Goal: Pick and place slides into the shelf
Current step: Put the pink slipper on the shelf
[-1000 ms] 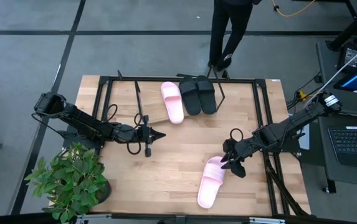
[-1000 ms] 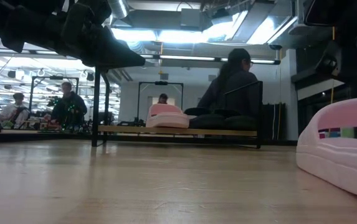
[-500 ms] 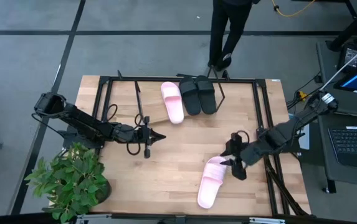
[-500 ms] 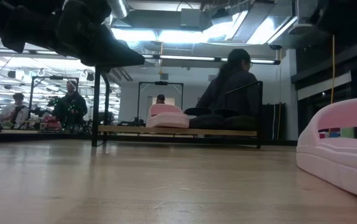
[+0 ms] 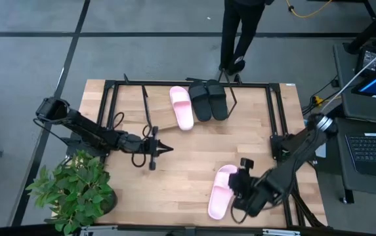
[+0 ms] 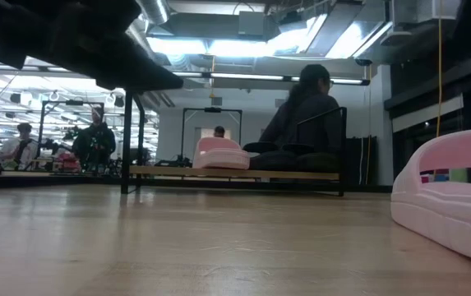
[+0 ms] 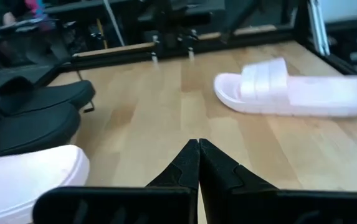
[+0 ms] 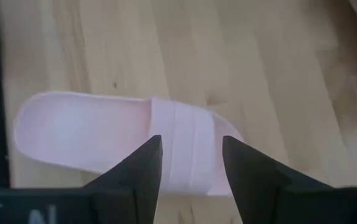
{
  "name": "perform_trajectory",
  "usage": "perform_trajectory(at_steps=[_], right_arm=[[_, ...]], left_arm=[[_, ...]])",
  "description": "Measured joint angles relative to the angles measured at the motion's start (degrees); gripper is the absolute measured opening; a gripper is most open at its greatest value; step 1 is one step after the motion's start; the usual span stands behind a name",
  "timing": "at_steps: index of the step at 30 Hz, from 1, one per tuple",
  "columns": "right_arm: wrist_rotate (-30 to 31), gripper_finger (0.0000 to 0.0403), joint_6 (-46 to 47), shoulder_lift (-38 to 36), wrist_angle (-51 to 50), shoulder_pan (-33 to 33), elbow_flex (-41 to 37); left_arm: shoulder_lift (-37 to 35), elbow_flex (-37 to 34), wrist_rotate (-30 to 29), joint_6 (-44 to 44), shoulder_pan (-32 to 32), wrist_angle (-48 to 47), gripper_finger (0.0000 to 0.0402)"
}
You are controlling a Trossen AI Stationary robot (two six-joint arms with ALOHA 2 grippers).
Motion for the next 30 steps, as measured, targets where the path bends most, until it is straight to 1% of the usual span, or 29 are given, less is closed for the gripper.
perform_trajectory(at_steps=[5,7,14,20,22,25,30], right_arm=[[0.9,0.0170,7.1,7.7,-4.5,1.7,5.2],[0.8,0.0170,9.0,10.4,-4.6,1.9,6.6],[0.8,0.0170,9.7,18.2,-5.3,1.9,11.4],[0.5,0.0170,15.1,21.1,-10.9,2.0,11.9],[-1.3,0.0170,16.6,21.3,-12.5,2.0,11.9],[-3.6,0.0170,17.1,21.4,-12.7,2.0,11.9],[-3.9,0.0170,17.2,21.4,-12.4,2.0,11.9]], left_arm=[[-0.1,0.0,0.0,1.0,-2.4,-1.0,0.0000],[-0.1,0.0,0.0,1.0,-3.3,-1.1,0.0000],[-0.2,0.0,0.0,0.9,-5.9,-4.0,0.0000],[-0.2,0.0,0.0,0.8,-7.2,-4.1,0.0000],[-0.2,0.0,0.0,0.8,-7.5,-4.1,0.0000],[-0.2,0.0,0.0,0.7,-7.5,-4.1,0.0000],[-0.2,0.0,-0.1,0.3,-7.5,-4.1,0.0000]])
